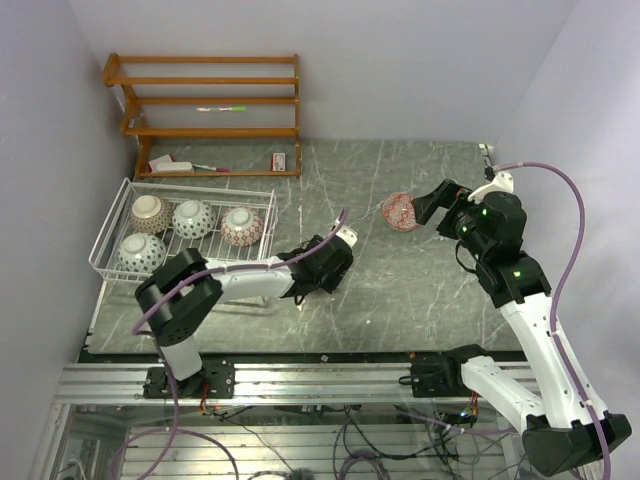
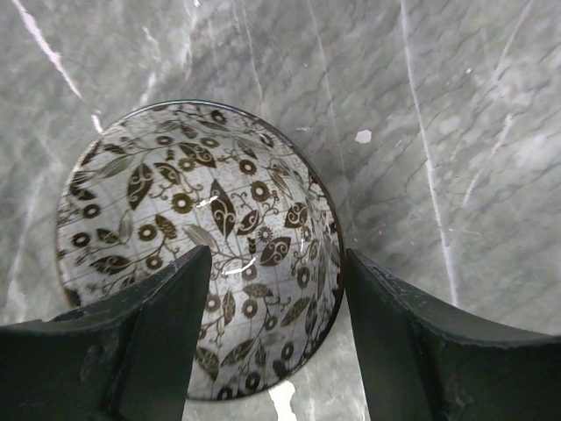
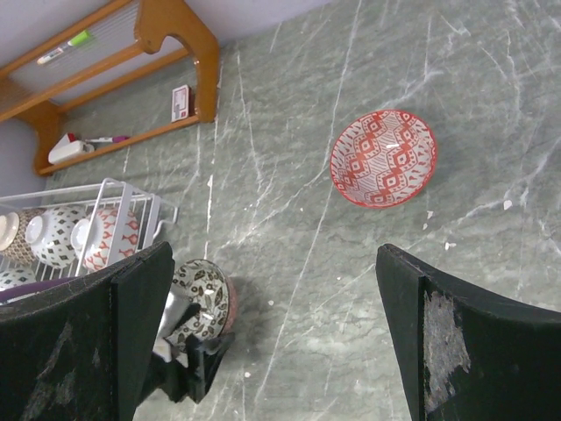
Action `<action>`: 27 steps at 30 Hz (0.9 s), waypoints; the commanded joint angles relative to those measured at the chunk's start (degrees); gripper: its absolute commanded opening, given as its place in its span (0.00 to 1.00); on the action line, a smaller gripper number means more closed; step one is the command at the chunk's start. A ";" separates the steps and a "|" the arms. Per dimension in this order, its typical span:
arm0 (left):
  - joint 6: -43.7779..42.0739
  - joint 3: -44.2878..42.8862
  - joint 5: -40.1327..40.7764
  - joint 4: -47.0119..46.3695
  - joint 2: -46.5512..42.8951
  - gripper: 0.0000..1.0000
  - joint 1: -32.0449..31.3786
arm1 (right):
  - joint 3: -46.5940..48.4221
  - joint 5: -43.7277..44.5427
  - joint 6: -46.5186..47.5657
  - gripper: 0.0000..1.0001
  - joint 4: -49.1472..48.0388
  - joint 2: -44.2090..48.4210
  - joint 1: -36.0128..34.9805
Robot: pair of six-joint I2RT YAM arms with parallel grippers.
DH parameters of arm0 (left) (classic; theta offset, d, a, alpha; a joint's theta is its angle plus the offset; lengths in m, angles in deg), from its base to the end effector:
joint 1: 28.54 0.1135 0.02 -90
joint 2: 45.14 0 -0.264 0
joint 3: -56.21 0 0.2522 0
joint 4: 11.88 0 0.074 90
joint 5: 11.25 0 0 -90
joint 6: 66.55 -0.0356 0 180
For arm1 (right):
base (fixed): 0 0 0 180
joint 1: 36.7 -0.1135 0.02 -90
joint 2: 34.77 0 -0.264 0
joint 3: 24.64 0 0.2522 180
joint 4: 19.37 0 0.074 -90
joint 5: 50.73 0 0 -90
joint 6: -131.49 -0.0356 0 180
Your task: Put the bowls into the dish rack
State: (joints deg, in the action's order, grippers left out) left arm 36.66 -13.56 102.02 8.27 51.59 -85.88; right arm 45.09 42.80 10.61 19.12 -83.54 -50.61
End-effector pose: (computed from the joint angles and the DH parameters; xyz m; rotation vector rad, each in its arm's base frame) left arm 0.1998 -0.2857 0.1832 0.6932 2.2066 -0.1354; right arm 0.1810 0.0426 0.3693 0.3234 1.8766 0.4773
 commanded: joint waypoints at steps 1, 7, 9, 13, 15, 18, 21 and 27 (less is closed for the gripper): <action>-3.34 -3.42 -1.35 -2.39 3.79 0.71 -0.25 | 0.01 1.14 0.79 1.00 -0.60 0.14 0.37; -2.99 -2.44 -1.22 -2.95 4.40 0.37 -0.75 | -0.26 0.92 0.91 1.00 -1.53 -0.86 0.43; -2.77 -2.24 -1.16 -2.66 3.99 0.17 -1.06 | -0.51 0.71 0.73 1.00 -2.09 -1.31 0.42; -2.61 -2.90 -1.65 -1.97 2.28 0.07 -2.36 | -0.83 0.20 0.34 1.00 -2.71 -2.01 0.42; -2.10 -3.56 -3.18 -2.00 0.69 0.07 -2.76 | -0.86 0.21 0.37 1.00 -2.85 -2.03 0.38; -0.70 -3.76 -6.36 -3.36 -3.91 0.07 -2.83 | -0.64 0.41 0.53 1.00 -2.66 -1.99 0.41; 0.60 -3.78 -8.27 -4.76 -10.30 0.07 -2.30 | -0.25 0.76 0.96 1.00 -2.17 -2.07 0.39; 5.41 -1.68 -16.91 -7.23 -23.11 0.07 4.96 | -0.44 0.23 0.83 1.00 -2.11 -1.79 0.41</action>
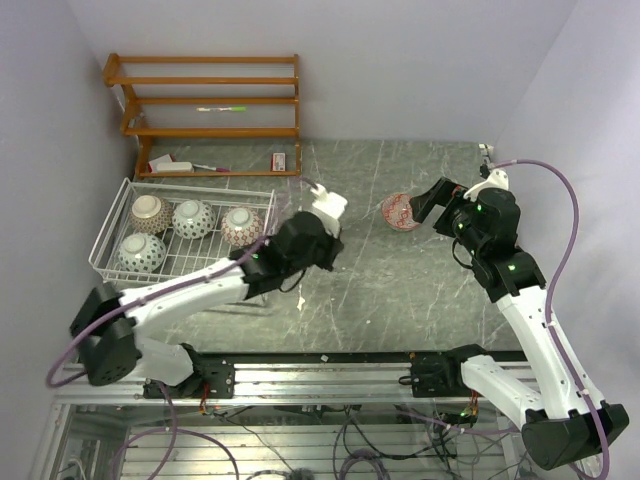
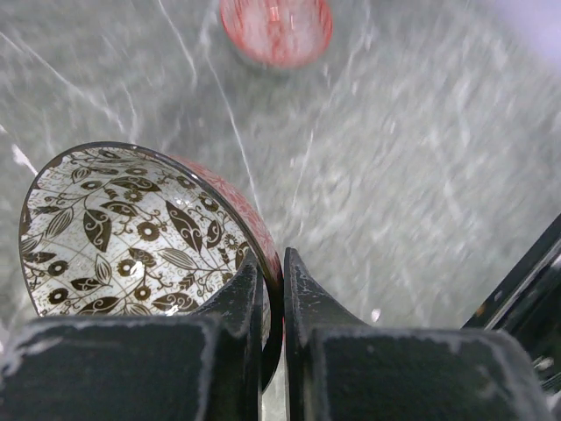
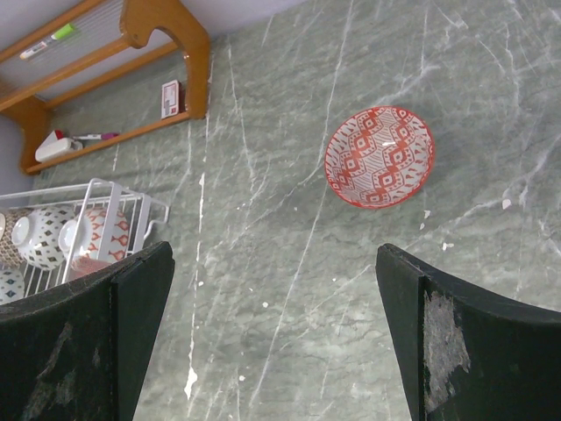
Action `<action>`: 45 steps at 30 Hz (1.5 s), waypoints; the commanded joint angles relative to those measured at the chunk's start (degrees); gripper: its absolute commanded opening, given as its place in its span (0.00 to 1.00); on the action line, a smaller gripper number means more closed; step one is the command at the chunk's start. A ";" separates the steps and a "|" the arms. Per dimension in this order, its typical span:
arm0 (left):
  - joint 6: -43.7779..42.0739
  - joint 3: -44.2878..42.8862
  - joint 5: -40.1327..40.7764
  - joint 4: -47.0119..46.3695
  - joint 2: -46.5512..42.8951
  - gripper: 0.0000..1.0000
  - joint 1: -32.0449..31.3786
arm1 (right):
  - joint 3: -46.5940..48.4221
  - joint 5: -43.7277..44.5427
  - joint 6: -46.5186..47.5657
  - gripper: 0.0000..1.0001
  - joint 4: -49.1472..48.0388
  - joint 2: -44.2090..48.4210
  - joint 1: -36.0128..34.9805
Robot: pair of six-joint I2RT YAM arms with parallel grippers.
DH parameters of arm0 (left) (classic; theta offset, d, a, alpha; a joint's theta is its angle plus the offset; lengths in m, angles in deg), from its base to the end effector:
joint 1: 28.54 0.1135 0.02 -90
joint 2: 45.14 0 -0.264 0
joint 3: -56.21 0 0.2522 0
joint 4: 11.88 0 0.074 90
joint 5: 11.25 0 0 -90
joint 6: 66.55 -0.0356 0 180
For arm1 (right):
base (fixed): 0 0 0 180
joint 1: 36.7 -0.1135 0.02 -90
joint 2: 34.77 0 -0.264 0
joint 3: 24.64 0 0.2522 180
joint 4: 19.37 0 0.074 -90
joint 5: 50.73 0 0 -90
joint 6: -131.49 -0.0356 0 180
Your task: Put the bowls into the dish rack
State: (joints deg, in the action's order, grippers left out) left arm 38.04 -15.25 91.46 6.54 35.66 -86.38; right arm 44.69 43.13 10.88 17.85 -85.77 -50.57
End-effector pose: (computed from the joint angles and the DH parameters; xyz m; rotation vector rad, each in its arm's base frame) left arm 0.1785 -0.2692 0.2825 0.6379 1.9895 -0.5562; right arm 0.1917 0.0449 0.3625 0.3263 1.8988 0.4610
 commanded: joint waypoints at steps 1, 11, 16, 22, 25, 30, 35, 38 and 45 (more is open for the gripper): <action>5.28 1.16 -7.94 -6.00 -9.15 0.07 8.08 | -0.20 -0.25 0.52 1.00 -0.87 0.61 0.35; 19.80 16.58 -25.81 -14.00 -26.79 0.07 36.32 | -1.32 -1.71 0.42 1.00 -1.26 0.92 0.41; 28.93 26.88 -36.22 -24.71 -27.65 0.07 49.10 | -1.39 -2.16 0.29 1.00 -1.23 0.97 0.44; 38.23 36.88 -43.57 -36.39 -27.66 0.07 60.75 | -1.64 -2.08 0.44 1.00 -1.16 1.02 0.47; 41.83 39.40 -45.50 -39.79 -27.50 0.07 63.95 | -1.91 -2.07 0.46 1.00 -1.36 0.71 0.43; 44.36 41.32 -47.34 -39.28 -26.89 0.07 69.08 | -2.34 -2.24 0.29 1.00 -2.07 0.59 0.44; 44.69 43.13 -49.31 -39.85 -22.76 0.08 73.05 | -3.20 -2.62 0.24 1.00 -2.98 -0.04 0.44; 48.31 44.85 -51.13 -47.71 -18.42 0.09 73.38 | -3.45 -3.00 0.35 1.00 -3.58 -0.62 0.46; 46.79 44.47 -51.16 -42.84 -17.86 0.13 74.17 | -3.25 -3.11 0.73 1.00 -4.11 -0.89 0.43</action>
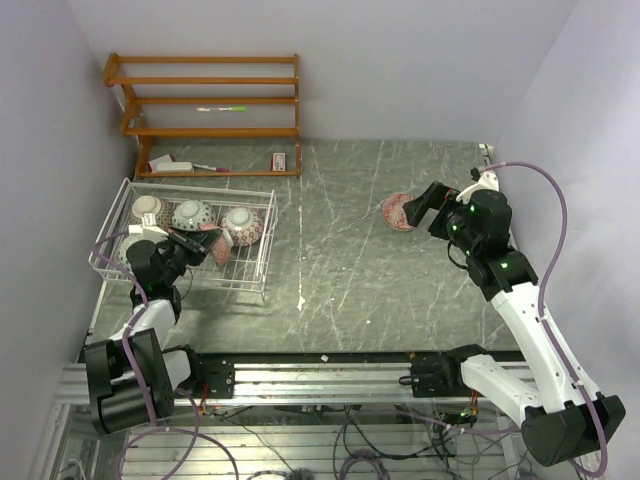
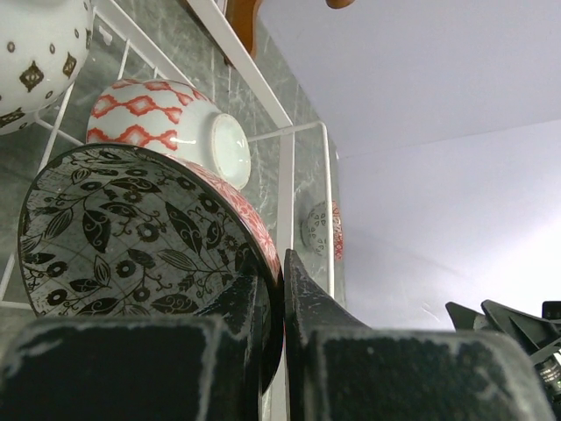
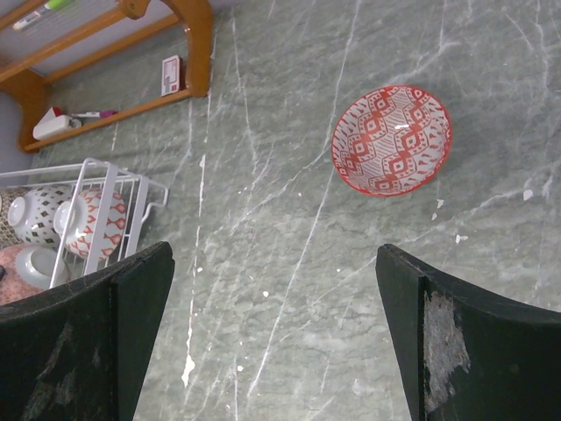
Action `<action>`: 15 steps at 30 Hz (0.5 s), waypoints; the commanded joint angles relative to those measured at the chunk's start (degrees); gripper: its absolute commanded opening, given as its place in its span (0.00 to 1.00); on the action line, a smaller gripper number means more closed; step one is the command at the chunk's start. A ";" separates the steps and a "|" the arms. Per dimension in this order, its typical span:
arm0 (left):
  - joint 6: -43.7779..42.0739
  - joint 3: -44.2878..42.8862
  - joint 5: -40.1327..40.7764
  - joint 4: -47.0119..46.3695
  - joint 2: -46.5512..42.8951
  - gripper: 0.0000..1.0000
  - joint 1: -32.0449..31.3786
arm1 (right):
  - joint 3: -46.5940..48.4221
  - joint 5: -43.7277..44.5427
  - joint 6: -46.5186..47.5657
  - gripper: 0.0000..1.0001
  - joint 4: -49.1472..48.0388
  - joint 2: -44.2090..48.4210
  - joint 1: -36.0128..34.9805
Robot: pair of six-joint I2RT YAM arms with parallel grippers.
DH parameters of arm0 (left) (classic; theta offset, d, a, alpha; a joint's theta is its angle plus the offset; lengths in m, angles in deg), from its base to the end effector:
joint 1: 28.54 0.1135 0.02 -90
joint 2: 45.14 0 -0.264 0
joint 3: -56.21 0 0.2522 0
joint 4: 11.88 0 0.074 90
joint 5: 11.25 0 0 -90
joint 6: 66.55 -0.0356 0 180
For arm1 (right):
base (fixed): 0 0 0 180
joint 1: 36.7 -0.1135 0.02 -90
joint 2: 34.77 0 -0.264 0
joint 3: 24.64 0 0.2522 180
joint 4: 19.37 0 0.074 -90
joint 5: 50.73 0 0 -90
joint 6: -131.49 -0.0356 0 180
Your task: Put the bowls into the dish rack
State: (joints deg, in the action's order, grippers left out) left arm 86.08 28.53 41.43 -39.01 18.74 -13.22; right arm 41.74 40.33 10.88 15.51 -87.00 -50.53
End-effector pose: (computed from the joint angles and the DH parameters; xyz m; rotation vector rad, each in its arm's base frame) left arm 0.2066 0.0342 0.1855 -0.7169 1.6966 -1.1532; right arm 0.1996 0.0484 0.3450 0.2991 1.9421 0.4965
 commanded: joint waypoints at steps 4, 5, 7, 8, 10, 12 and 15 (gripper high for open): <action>-5.85 0.74 2.77 13.29 -4.36 0.23 1.30 | -0.99 -0.81 0.92 1.00 -2.79 0.15 0.45; -6.91 0.92 3.92 15.63 -5.11 0.27 1.58 | -1.19 -1.00 1.03 1.00 -2.96 -0.04 0.40; -8.25 1.51 5.95 18.77 -6.24 0.39 2.30 | -1.33 -1.49 1.24 1.00 -3.40 -0.42 0.38; -8.43 2.06 6.36 18.94 -6.29 0.45 2.73 | -1.37 -1.76 1.44 1.00 -3.59 -0.61 0.43; -8.84 3.55 6.22 17.88 -4.27 0.51 3.73 | -1.47 -2.15 1.75 1.00 -4.00 -1.12 0.44; -8.98 4.44 6.29 16.93 -3.03 0.51 4.55 | -1.79 -2.56 1.70 1.00 -4.48 -1.15 0.45; -9.44 4.67 6.62 17.21 -2.43 0.52 5.75 | -1.75 -2.37 1.78 1.00 -4.37 -1.15 0.40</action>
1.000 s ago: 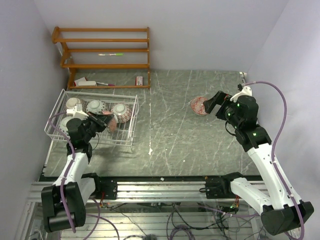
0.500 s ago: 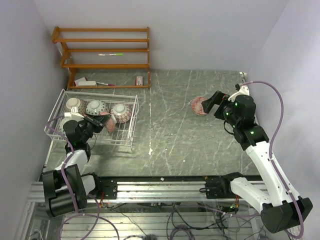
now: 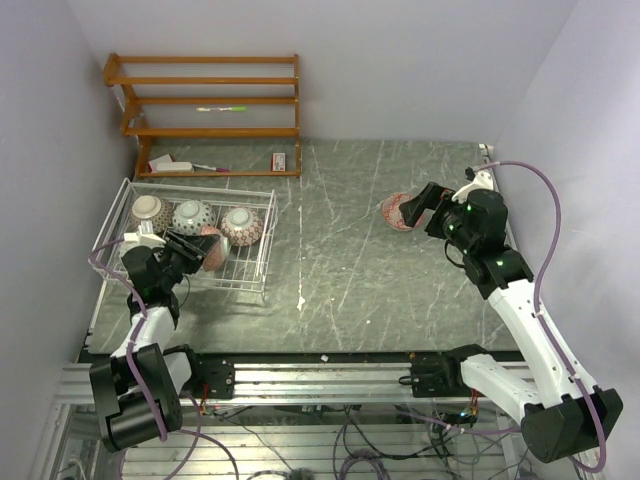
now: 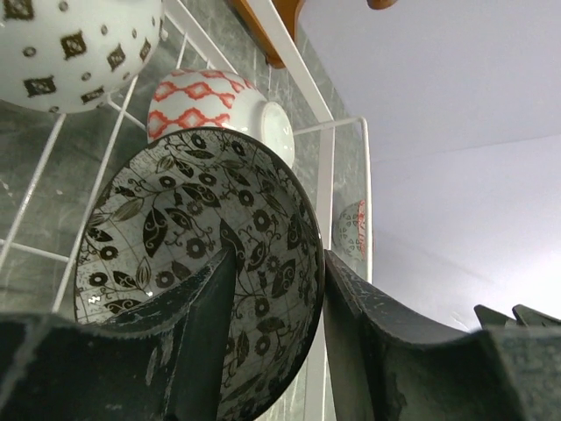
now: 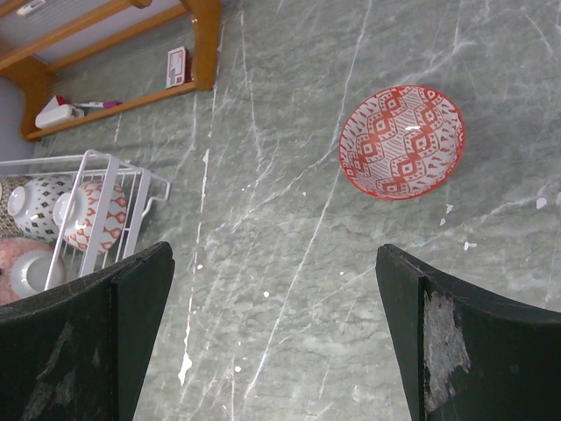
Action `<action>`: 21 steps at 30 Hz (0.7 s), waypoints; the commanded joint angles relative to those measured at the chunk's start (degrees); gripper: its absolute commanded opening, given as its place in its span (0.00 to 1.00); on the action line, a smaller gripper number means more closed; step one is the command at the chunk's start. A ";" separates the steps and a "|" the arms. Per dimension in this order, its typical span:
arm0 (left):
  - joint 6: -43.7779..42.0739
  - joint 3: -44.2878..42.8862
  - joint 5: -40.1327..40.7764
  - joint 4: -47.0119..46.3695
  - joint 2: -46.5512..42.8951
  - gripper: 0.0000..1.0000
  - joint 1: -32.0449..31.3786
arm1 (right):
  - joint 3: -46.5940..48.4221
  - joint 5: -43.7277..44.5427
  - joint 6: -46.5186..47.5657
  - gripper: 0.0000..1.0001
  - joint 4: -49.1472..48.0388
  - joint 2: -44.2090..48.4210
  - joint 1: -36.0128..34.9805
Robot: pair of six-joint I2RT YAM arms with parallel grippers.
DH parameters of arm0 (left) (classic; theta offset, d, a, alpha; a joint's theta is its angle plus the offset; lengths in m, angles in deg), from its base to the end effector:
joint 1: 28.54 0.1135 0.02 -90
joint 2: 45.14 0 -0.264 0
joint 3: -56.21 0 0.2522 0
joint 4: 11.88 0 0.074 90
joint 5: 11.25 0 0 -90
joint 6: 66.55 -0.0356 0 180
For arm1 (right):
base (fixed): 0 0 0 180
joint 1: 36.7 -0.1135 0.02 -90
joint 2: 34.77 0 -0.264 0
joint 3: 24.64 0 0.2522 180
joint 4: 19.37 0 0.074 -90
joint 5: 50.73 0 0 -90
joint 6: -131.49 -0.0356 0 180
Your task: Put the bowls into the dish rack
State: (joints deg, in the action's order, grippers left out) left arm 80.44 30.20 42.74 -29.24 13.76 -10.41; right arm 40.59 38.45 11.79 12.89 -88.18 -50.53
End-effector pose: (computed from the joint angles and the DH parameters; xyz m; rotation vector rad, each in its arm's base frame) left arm 0.1913 0.0406 0.1751 -0.7709 1.7574 -1.0421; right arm 0.2059 0.0512 0.3389 0.2613 1.9453 0.5185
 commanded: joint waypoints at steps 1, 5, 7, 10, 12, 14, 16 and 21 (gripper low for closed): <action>-4.04 2.90 5.58 7.99 2.31 0.52 3.15 | -0.63 -0.23 0.90 1.00 -1.60 0.16 0.39; -5.50 1.59 7.52 12.66 -0.48 0.53 4.02 | -1.07 0.03 1.04 1.00 -1.63 0.56 0.33; -6.62 0.56 9.10 16.72 -3.04 0.55 4.25 | -1.18 0.05 1.00 1.00 -1.56 0.48 0.41; -8.68 -1.49 12.29 23.76 -7.34 0.59 4.28 | -1.24 -0.04 1.00 1.00 -1.75 0.39 0.44; -9.81 -2.78 14.45 27.94 -10.03 0.65 4.34 | -1.26 -0.18 1.01 1.00 -1.80 0.32 0.40; -10.58 -4.10 15.92 31.32 -11.77 0.75 4.35 | -1.27 -0.40 1.00 1.00 -1.89 0.32 0.34; -11.18 -5.08 16.68 33.21 -12.41 0.80 4.43 | -1.28 -0.49 0.95 1.00 -1.91 0.32 0.41; -11.76 -6.03 16.97 34.20 -11.43 0.82 4.50 | -1.45 -0.51 0.95 1.00 -1.91 0.51 0.39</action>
State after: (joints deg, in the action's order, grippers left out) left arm 71.77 24.51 55.77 -4.93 1.69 -6.86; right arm 40.04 38.36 11.99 12.23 -88.16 -50.53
